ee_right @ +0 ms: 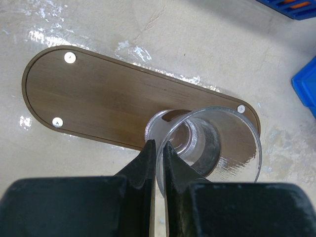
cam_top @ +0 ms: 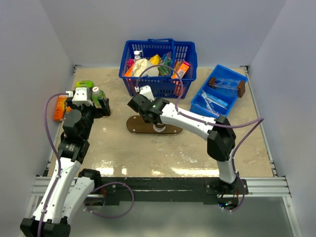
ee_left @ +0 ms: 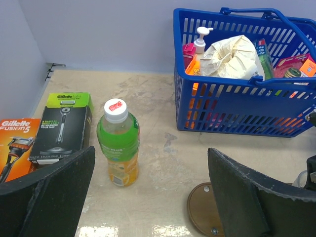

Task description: Prepare toiletry sets of a toothbrush and toothpaste on the tray

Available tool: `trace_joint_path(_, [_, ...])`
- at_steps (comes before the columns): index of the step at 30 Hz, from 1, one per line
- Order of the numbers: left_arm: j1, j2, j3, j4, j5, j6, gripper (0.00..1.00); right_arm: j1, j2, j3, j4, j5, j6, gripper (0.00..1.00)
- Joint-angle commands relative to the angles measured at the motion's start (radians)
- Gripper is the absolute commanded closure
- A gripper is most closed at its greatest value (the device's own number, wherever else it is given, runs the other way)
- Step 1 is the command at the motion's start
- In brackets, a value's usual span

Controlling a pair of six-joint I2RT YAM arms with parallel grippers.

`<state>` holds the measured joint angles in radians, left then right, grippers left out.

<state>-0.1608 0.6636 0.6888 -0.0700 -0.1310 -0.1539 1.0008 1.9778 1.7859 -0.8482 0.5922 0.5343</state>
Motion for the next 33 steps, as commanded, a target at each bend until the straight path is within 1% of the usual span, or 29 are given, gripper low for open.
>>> trace_joint_path(1, [-0.008, 0.002, -0.005, 0.029, -0.002, 0.002, 0.0, 0.009, -0.011, 0.06, 0.015, 0.093, 0.03, 1.0])
trace_joint_path(8, [-0.009, 0.002, -0.006, 0.029, -0.002, 0.002, 0.0, 0.01, -0.019, 0.024, 0.044, 0.087, 0.055, 1.0])
trace_joint_path(12, [-0.011, 0.004, -0.006, 0.029, -0.001, 0.002, 0.0, 0.01, -0.005, 0.02, 0.052, 0.112, 0.055, 1.0])
trace_joint_path(18, [-0.013, 0.007, -0.006, 0.027, -0.001, 0.001, 0.0, 0.015, 0.009, 0.001, 0.058, 0.173, 0.059, 0.95])
trace_joint_path(25, [-0.016, 0.013, -0.006, 0.03, 0.001, -0.001, 0.0, 0.015, 0.023, -0.014, 0.072, 0.155, 0.062, 0.89])
trace_joint_path(26, [-0.014, 0.013, -0.006, 0.03, 0.001, -0.001, 0.0, 0.015, 0.024, -0.013, 0.074, 0.149, 0.061, 0.83])
trace_joint_path(29, [-0.014, 0.014, -0.006, 0.03, 0.002, -0.001, 0.0, 0.015, 0.018, -0.022, 0.086, 0.135, 0.058, 0.76])
trace_joint_path(30, [-0.014, 0.014, -0.006, 0.032, 0.004, 0.001, 0.0, 0.015, 0.013, -0.026, 0.096, 0.132, 0.053, 0.7])
trace_joint_path(32, [-0.014, 0.016, -0.006, 0.032, 0.007, 0.001, 0.0, 0.016, 0.007, -0.031, 0.101, 0.123, 0.052, 0.65])
trace_joint_path(33, [-0.014, 0.016, -0.006, 0.032, 0.008, 0.001, 0.0, 0.015, 0.004, -0.034, 0.106, 0.118, 0.052, 0.59])
